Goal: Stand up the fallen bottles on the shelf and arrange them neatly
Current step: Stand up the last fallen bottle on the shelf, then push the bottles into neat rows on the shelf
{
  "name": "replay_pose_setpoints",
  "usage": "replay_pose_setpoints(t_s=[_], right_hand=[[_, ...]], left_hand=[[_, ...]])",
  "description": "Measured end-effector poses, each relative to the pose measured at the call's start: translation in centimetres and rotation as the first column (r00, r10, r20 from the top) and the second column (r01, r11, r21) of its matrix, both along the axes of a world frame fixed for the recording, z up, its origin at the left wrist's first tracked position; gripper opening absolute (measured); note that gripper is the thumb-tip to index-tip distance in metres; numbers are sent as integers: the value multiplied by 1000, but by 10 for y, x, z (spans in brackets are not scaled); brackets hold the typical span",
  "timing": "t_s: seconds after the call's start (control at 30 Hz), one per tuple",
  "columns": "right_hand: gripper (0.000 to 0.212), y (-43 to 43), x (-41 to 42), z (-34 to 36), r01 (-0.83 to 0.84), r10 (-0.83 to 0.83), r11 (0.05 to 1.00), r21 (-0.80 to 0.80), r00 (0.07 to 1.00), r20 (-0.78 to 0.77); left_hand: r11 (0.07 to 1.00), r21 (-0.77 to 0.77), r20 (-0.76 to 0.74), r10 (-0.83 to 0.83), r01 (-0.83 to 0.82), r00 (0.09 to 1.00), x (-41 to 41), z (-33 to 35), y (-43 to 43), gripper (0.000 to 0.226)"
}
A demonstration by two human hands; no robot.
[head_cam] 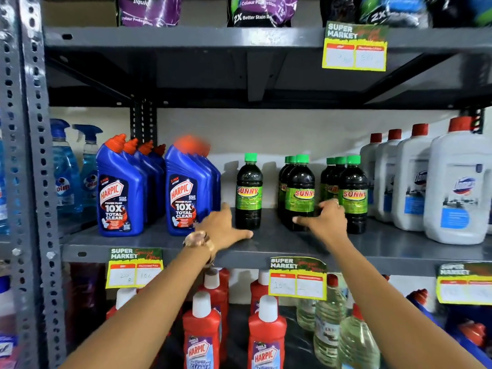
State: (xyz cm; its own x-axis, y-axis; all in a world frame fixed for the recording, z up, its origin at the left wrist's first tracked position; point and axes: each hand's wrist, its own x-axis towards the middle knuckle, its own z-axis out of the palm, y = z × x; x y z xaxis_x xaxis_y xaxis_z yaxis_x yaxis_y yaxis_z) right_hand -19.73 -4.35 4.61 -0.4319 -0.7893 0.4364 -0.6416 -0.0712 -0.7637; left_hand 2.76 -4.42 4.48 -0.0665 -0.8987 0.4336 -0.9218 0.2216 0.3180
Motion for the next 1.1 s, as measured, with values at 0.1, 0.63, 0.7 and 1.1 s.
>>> replay_pose_setpoints(t_s=[0.1,0.63,0.7,1.1], right_hand=[[97,-16,-10,1,-168,140,971,170,976,167],[105,-43,-5,0,-90,104,984,154,991,-86],[106,-43,-6,0,-89,106,983,160,989,-102],[108,-38,-5,-1,-68,104,978,199,979,-173]], left_hand=[[974,175,-353,-73,142,933,-21,8,-24,101],[992,129,-319,40,2,947,-38,-12,-79,96],[992,124,-278,46,-12,959,-39,-12,-78,96],[991,85,-169,117,-104,979,-49,-9,-67,81]])
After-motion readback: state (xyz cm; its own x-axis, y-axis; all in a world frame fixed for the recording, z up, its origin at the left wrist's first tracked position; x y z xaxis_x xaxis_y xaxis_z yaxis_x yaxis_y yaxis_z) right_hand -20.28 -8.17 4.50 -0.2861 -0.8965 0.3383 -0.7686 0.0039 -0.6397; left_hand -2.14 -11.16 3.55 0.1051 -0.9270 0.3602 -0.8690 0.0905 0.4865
